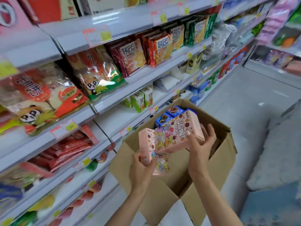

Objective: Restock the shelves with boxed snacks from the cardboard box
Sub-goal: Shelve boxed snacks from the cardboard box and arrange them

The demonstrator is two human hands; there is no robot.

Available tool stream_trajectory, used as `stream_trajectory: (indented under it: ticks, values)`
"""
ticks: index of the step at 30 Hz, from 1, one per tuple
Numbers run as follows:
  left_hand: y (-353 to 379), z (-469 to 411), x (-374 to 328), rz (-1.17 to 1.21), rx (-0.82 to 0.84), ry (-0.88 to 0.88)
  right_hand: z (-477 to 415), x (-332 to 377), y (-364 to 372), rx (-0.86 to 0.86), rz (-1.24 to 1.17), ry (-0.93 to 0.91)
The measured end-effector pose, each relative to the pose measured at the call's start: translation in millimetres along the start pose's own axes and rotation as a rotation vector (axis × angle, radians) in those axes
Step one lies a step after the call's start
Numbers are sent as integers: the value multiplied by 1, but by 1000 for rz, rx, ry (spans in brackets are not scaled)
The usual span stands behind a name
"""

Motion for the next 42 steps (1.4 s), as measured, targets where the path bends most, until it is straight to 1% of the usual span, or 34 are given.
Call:
stream_trajectory:
  ticks: [2,5,9,12,17,19,21,26,31,33,35,37,42]
  values:
    - [-2,14,1,54,-61,-12,20,-10,13,25,-80,75]
    - [-10,34,6,80,-133,-25,49,-24,31,118,-37,219]
    - [-29,63,24,103,-221,9,68,-28,32,162,11,261]
    - [-57,89,48,161,-320,-17,79,-26,29,329,107,244]
    - [-121,141,94,188,-535,-68,117,-24,45,664,128,241]
    - [-145,165,109,182,-621,-57,135,-31,61,725,135,302]
    - [-166,188,122,185,-681,-51,155,-45,78,762,213,327]
    - [-219,242,158,353,-714,8,218,-69,129,944,291,398]
    - [-288,307,208,561,-726,68,293,-73,187,1080,191,512]
    - [-319,335,231,587,-722,78,328,-76,210,1126,147,559]
    - [-350,361,252,594,-737,97,365,-78,234,1170,117,558]
    - [-379,384,272,585,-762,88,398,-84,256,1178,139,559]
    - [-447,427,312,494,-886,78,467,-102,301,1213,109,633]
Point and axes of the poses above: each hand's wrist, its own z-axis away from the middle knuckle, its own y-axis out of the palm, x = y × z, the point moved 1 cm from there along -z, towards the middle knuckle, and after that the axes turned 11 degrees about x, right-handed, at the moved point
